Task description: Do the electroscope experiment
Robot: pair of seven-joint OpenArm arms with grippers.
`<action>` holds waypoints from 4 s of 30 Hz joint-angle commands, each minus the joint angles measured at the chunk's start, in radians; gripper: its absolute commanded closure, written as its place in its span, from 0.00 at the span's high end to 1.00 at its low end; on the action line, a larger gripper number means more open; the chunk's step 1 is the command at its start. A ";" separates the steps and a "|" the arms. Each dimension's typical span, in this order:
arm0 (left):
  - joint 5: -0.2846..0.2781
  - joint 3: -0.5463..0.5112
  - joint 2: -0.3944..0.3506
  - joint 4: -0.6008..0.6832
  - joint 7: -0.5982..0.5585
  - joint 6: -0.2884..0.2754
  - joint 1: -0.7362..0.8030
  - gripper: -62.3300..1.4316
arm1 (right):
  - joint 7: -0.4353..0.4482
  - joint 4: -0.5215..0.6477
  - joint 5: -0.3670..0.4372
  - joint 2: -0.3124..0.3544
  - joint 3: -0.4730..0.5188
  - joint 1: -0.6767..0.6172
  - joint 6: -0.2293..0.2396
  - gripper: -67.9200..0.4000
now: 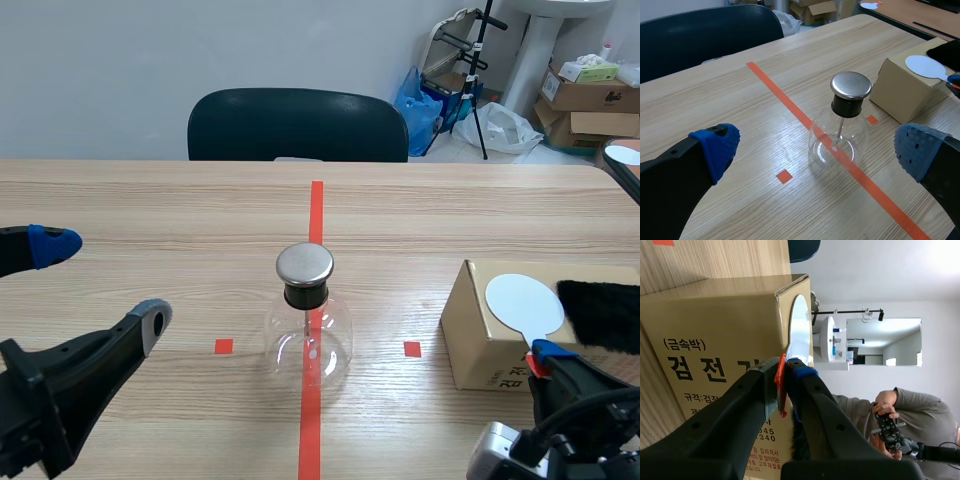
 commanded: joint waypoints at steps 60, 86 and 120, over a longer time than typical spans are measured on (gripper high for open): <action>-0.006 0.001 0.005 0.013 -0.011 0.010 0.000 1.00 | -0.197 0.179 -0.153 0.064 -0.087 -0.002 -0.050 0.02; -0.063 0.204 -0.356 -0.188 0.075 -0.166 -0.325 1.00 | -0.657 0.208 -0.345 0.130 -0.512 0.275 0.028 0.02; 0.175 0.922 -0.044 -1.066 -0.405 -0.281 -1.036 0.08 | -0.677 0.207 -0.393 0.130 -0.539 0.280 0.098 0.02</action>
